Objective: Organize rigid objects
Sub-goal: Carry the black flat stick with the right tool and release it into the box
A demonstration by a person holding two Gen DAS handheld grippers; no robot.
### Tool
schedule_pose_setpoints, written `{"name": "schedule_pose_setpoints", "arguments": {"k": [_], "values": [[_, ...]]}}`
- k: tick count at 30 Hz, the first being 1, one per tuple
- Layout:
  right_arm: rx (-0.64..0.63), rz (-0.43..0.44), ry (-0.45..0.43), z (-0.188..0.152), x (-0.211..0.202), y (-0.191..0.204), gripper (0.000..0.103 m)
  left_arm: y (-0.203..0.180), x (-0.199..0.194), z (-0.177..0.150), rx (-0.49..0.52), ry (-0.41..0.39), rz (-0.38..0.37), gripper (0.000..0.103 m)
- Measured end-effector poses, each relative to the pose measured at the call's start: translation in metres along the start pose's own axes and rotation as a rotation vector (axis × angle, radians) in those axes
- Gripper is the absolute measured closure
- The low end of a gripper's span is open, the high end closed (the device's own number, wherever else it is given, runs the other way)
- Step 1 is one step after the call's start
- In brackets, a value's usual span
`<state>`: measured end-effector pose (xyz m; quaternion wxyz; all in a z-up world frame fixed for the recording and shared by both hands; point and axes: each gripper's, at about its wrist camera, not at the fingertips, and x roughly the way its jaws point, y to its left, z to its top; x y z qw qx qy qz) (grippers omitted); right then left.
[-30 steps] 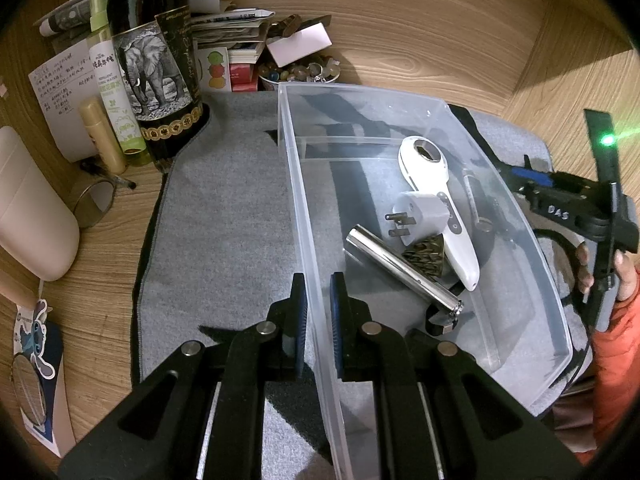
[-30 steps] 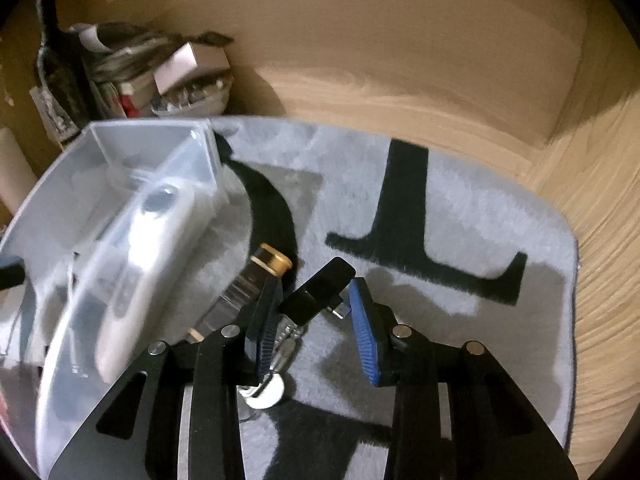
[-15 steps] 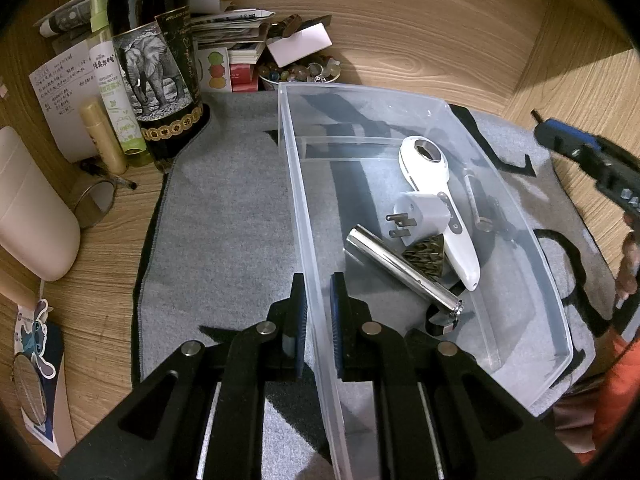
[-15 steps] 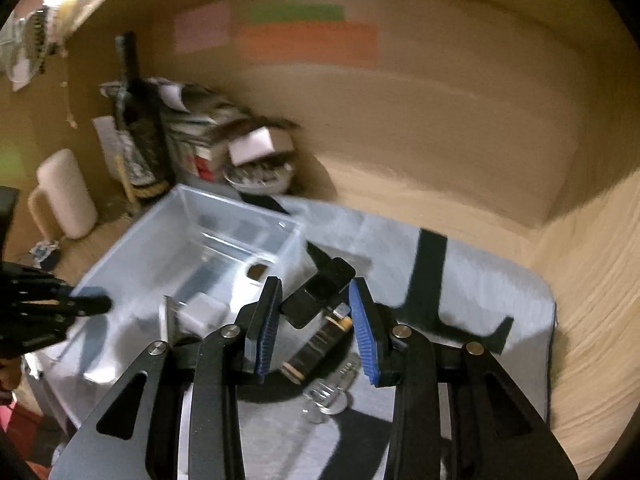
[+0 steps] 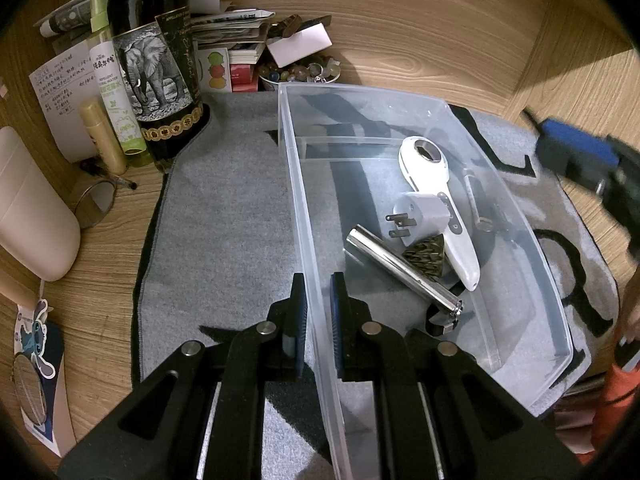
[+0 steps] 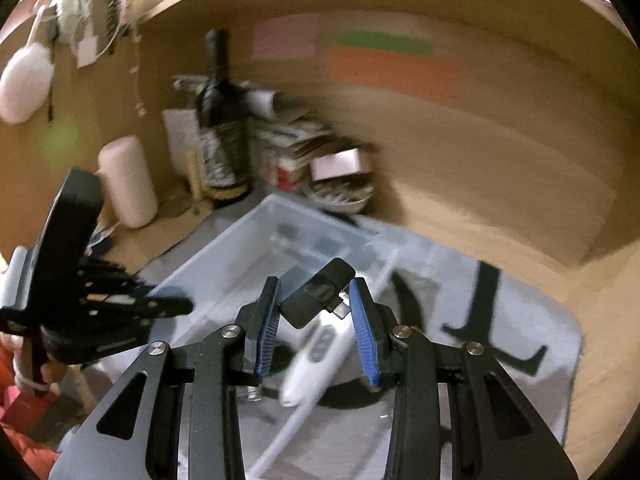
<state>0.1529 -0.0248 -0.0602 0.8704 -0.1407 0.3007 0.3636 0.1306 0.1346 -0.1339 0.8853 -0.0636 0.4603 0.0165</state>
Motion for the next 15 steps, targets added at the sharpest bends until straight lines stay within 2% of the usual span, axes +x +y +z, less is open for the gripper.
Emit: {"name": "schedule_pose_setpoints", "arguments": {"k": [10, 15], "values": [[-0.055, 0.112, 0.163, -0.019, 0.041, 0.033, 0.071, 0.000, 0.000, 0.000, 0.001, -0.002, 0.000, 0.093], [-0.078, 0.128, 0.234, -0.026, 0.054, 0.039, 0.071, -0.001, 0.000, 0.000, 0.000, -0.003, -0.003, 0.093]]}}
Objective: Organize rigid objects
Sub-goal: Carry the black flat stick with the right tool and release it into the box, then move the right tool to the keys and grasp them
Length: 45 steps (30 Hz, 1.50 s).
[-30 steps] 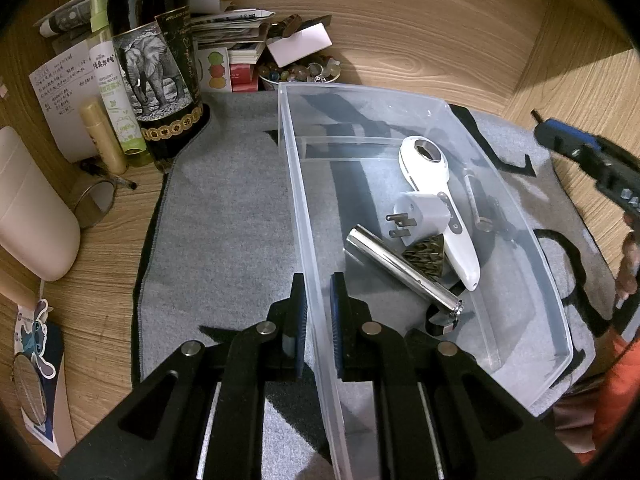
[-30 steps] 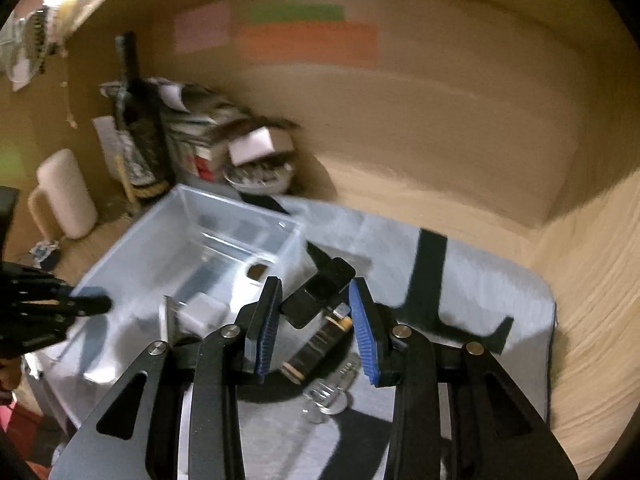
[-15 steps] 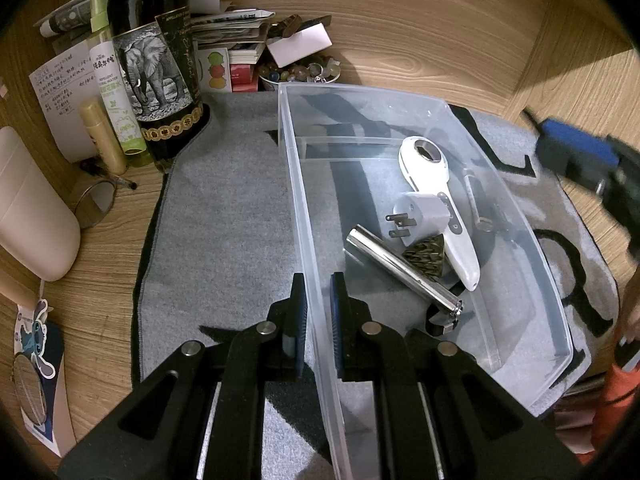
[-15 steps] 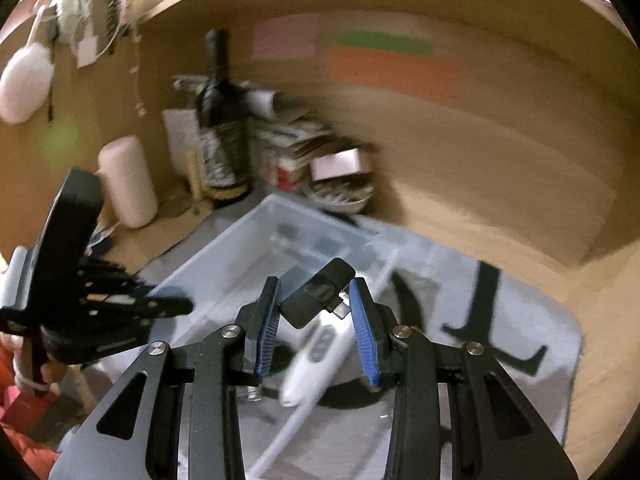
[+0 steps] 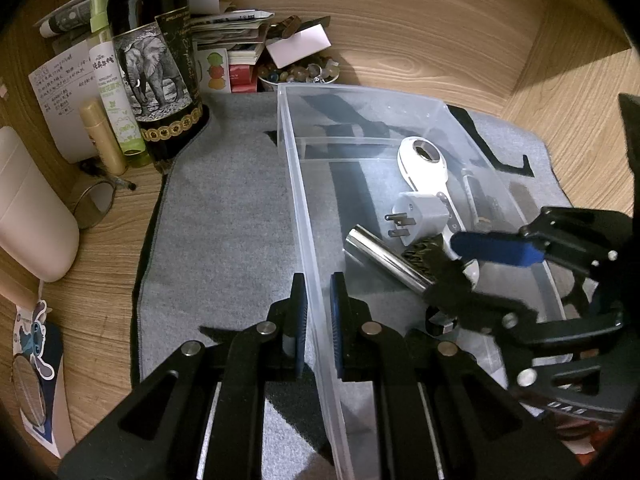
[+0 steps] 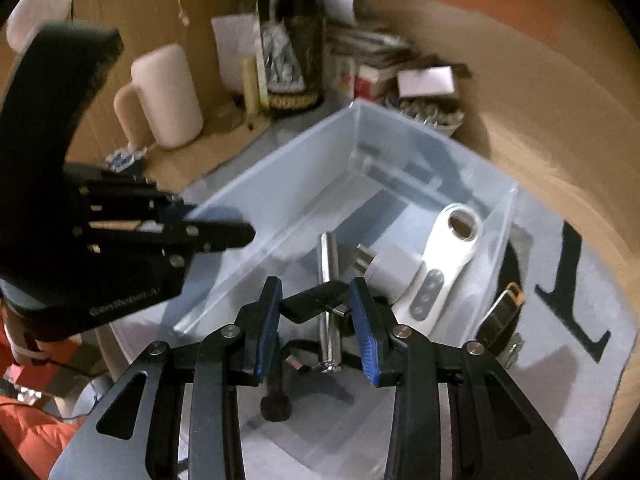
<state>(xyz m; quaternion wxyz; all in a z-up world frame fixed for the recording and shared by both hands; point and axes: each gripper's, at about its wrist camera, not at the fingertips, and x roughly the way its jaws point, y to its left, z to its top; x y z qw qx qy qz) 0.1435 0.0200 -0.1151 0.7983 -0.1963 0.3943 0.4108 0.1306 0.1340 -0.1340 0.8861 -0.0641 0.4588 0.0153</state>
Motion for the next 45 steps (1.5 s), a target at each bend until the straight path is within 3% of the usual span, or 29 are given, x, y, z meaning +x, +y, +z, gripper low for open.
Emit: {"name": "schedule_pose_setpoints", "arguments": {"k": [8, 15, 20, 27, 33, 39, 45], "values": [[-0.007, 0.002, 0.030, -0.002, 0.004, 0.002, 0.071, -0.001, 0.000, 0.000, 0.000, -0.001, 0.000, 0.093], [-0.013, -0.012, -0.003, 0.000, -0.006, 0.001, 0.069, 0.000, 0.000, 0.000, 0.000, -0.001, 0.000, 0.093], [0.006, -0.048, -0.076, 0.003, -0.027, -0.006, 0.055, -0.001, 0.000, 0.000, 0.000, 0.000, 0.000, 0.093], [0.104, -0.117, -0.207, 0.006, -0.073, -0.036, 0.055, 0.000, 0.000, 0.000, -0.001, 0.000, -0.001, 0.093], [0.186, -0.196, -0.260, -0.002, -0.100, -0.068, 0.055, 0.000, 0.000, 0.000, 0.001, 0.000, 0.000, 0.093], [0.284, -0.231, -0.194, -0.026, -0.085, -0.098, 0.052, 0.000, 0.000, 0.000, 0.001, 0.000, 0.000, 0.093], [0.318, -0.224, -0.028, -0.057, -0.034, -0.111, 0.052, 0.000, 0.000, 0.000, 0.001, -0.001, -0.001, 0.093]]}}
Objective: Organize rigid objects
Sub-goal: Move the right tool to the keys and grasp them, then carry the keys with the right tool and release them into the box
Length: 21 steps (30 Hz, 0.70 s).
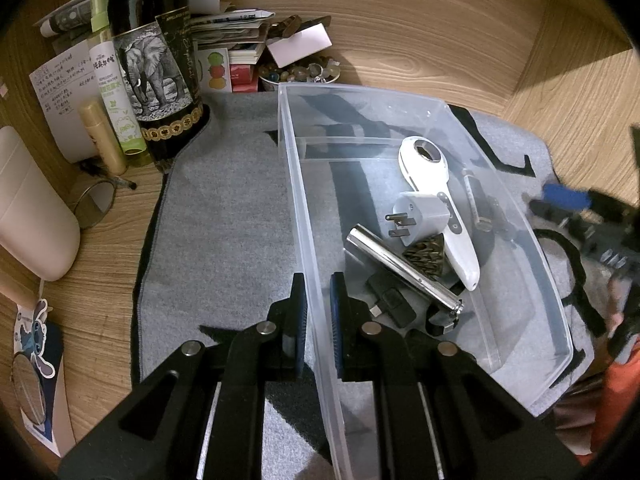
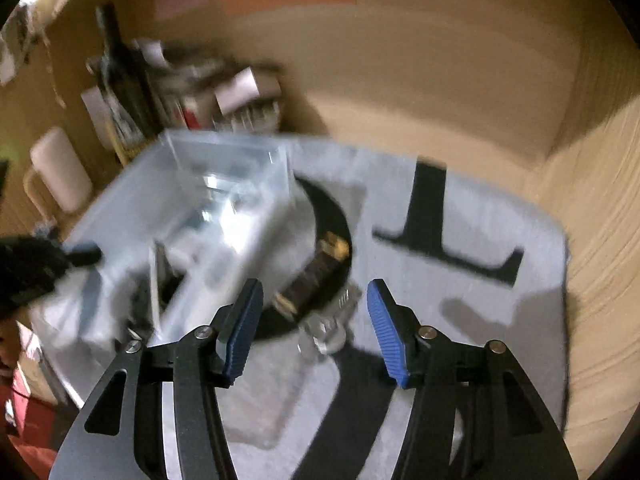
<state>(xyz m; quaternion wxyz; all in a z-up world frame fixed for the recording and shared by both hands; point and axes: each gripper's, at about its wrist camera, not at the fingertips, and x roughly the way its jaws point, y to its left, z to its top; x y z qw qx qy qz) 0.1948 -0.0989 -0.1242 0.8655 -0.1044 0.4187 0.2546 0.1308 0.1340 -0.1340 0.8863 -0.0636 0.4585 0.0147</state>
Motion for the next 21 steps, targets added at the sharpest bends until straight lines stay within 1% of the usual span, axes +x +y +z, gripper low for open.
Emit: {"name": "schedule_pose_setpoints", "arguments": {"k": [4, 6, 12, 14, 15, 17, 21], "values": [[-0.008, 0.003, 0.084, -0.014, 0.026, -0.003, 0.052, 0.000, 0.000, 0.000, 0.000, 0.000, 0.000, 0.093], [-0.010, -0.001, 0.108, -0.018, 0.035, -0.004, 0.052, 0.000, 0.000, 0.000, 0.000, 0.000, 0.000, 0.093], [-0.013, -0.009, 0.076, -0.015, 0.040, -0.007, 0.053, 0.000, 0.000, 0.000, 0.000, 0.000, -0.001, 0.093], [-0.023, -0.020, 0.060, -0.015, 0.039, -0.006, 0.063, 0.000, 0.000, 0.000, -0.001, 0.000, -0.002, 0.093], [-0.024, -0.014, 0.057, -0.015, 0.039, -0.006, 0.066, 0.000, 0.000, 0.000, 0.000, 0.000, -0.002, 0.093], [-0.017, -0.021, 0.051, -0.014, 0.039, -0.008, 0.079, 0.000, 0.000, 0.000, 0.000, 0.000, -0.002, 0.093], [0.000, -0.014, 0.041, -0.014, 0.037, -0.011, 0.080, 0.000, 0.000, 0.000, 0.001, 0.000, -0.001, 0.093]]}}
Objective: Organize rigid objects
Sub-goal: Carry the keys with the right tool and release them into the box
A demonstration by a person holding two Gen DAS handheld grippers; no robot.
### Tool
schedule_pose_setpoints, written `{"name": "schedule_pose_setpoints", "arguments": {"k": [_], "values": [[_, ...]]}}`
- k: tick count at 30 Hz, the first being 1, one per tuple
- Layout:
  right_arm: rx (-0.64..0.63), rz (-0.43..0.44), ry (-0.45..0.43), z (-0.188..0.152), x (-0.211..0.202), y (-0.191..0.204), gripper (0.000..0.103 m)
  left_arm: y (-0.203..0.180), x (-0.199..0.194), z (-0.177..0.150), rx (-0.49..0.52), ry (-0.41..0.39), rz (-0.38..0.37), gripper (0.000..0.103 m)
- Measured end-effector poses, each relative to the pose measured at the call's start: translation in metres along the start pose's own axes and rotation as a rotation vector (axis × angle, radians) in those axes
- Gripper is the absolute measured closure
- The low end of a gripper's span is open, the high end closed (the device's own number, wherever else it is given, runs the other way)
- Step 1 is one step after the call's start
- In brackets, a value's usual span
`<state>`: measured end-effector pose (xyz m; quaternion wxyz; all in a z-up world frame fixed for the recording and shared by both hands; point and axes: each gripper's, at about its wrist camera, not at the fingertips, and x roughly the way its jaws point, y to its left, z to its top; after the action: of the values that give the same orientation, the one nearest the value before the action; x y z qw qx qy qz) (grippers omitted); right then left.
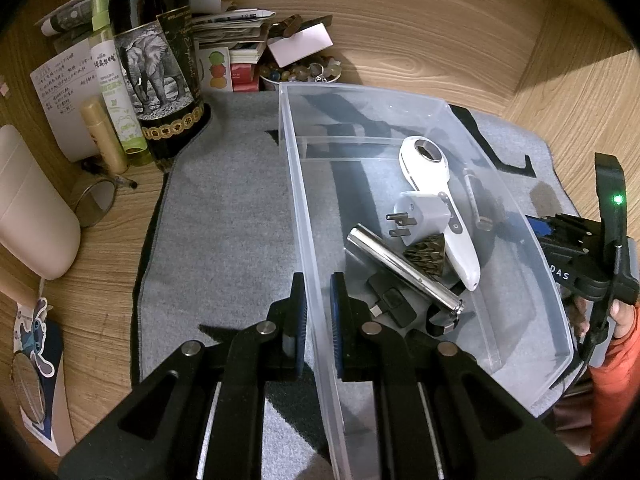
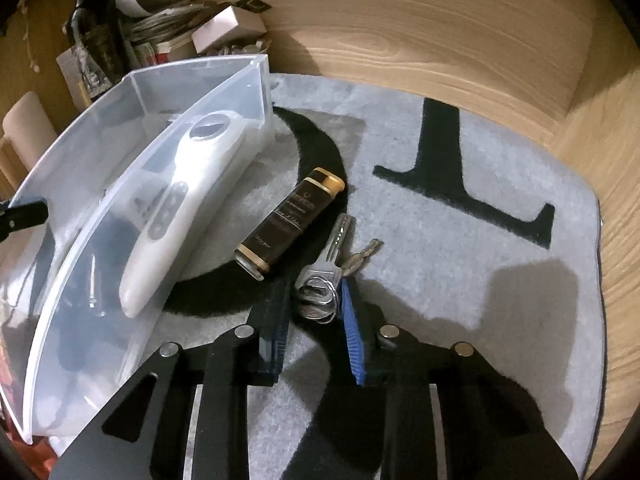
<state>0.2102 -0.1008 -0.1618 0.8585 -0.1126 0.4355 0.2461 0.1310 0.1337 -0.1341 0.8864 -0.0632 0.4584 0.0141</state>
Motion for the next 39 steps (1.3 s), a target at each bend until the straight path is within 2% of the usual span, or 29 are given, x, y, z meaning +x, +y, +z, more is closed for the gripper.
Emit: {"name": "schedule_pose_setpoints", "arguments": {"k": [17, 31, 32, 33, 34, 39], "values": [[0.029, -0.012, -0.143, 0.013, -0.052, -0.007, 0.080, 0.000, 0.000, 0.000, -0.002, 0.001, 0.000, 0.093], [-0.026, 0.009, -0.297, 0.035, -0.105, 0.018, 0.081, 0.001, 0.000, 0.000, 0.000, 0.000, 0.000, 0.093], [-0.035, 0.015, -0.309, 0.036, -0.109, 0.022, 0.082, 0.001, 0.000, 0.000, 0.000, 0.000, 0.000, 0.093], [-0.048, 0.027, -0.317, 0.038, -0.114, 0.026, 0.093, 0.001, 0.000, 0.000, 0.000, 0.001, 0.000, 0.093], [-0.053, 0.032, -0.319, 0.040, -0.116, 0.029, 0.097, 0.001, 0.000, 0.000, 0.000, 0.001, 0.000, 0.093], [-0.103, 0.060, -0.351, 0.045, -0.123, 0.049, 0.097, 0.001, 0.000, 0.000, -0.001, 0.000, 0.000, 0.093]]}}
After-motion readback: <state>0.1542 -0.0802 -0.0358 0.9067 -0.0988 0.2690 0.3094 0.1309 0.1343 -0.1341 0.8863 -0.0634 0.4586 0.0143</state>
